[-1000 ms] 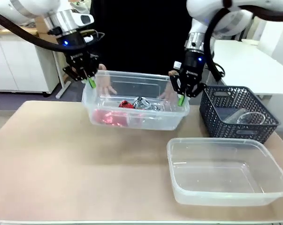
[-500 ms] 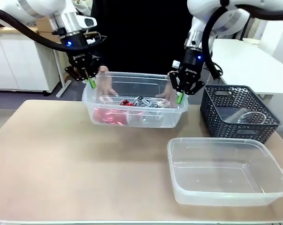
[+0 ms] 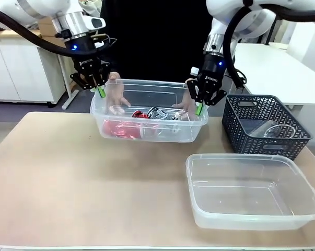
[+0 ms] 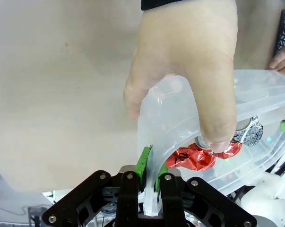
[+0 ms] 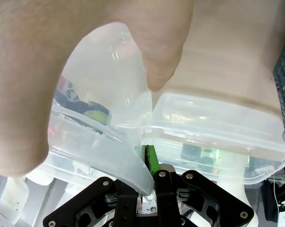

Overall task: Sort the waste into each basket.
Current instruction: Release the Organizing box you were holding.

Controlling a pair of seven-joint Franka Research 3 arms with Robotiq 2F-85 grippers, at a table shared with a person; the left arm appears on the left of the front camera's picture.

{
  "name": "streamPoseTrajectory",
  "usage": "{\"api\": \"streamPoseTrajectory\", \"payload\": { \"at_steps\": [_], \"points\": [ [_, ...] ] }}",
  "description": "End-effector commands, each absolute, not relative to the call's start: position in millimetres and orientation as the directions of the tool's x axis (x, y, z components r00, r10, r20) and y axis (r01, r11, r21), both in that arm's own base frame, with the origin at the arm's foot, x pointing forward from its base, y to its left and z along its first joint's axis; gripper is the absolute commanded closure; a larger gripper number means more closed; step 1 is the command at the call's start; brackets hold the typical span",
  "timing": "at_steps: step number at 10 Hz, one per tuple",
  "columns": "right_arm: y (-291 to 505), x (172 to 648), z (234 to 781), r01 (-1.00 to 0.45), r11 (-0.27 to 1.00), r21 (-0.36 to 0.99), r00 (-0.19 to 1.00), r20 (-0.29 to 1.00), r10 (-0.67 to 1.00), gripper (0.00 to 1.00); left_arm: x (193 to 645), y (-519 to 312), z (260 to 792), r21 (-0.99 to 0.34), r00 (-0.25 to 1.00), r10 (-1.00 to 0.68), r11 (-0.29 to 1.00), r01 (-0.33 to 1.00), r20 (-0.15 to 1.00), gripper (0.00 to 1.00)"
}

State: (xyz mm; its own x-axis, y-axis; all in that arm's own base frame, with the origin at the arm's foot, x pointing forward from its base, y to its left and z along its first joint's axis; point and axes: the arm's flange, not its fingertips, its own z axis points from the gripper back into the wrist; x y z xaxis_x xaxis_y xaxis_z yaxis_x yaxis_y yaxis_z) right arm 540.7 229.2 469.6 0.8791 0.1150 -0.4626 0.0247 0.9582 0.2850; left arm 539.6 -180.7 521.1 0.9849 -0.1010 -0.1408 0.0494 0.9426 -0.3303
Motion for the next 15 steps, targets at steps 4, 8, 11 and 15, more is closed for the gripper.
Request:
{"api": "streamPoseTrajectory", "payload": {
  "at_steps": [4,8,11,15],
  "points": [
    [229.1,540.7,469.6,0.025,0.958,0.285,0.879,-0.463,0.115,0.95,532.1,-179.4,526.0,-0.364,0.988,-0.095,0.930,0.044,-0.122,0.93],
    [199.2,504.8,508.6,0.007,0.933,0.359,0.996,-0.084,0.025,0.00,509.4,-176.9,549.7,-0.336,0.996,-0.084,0.939,0.068,-0.034,0.31],
    [175.1,480.4,537.6,-0.002,0.929,0.369,0.988,0.143,-0.054,0.06,471.5,-172.2,571.6,-0.348,0.989,-0.107,0.928,0.135,0.097,0.00],
    [165.4,474.1,536.7,-0.051,0.917,0.395,0.966,0.254,-0.056,0.00,475.2,-174.6,560.3,-0.374,0.967,-0.146,0.902,0.216,0.206,0.00]
  ]
}}
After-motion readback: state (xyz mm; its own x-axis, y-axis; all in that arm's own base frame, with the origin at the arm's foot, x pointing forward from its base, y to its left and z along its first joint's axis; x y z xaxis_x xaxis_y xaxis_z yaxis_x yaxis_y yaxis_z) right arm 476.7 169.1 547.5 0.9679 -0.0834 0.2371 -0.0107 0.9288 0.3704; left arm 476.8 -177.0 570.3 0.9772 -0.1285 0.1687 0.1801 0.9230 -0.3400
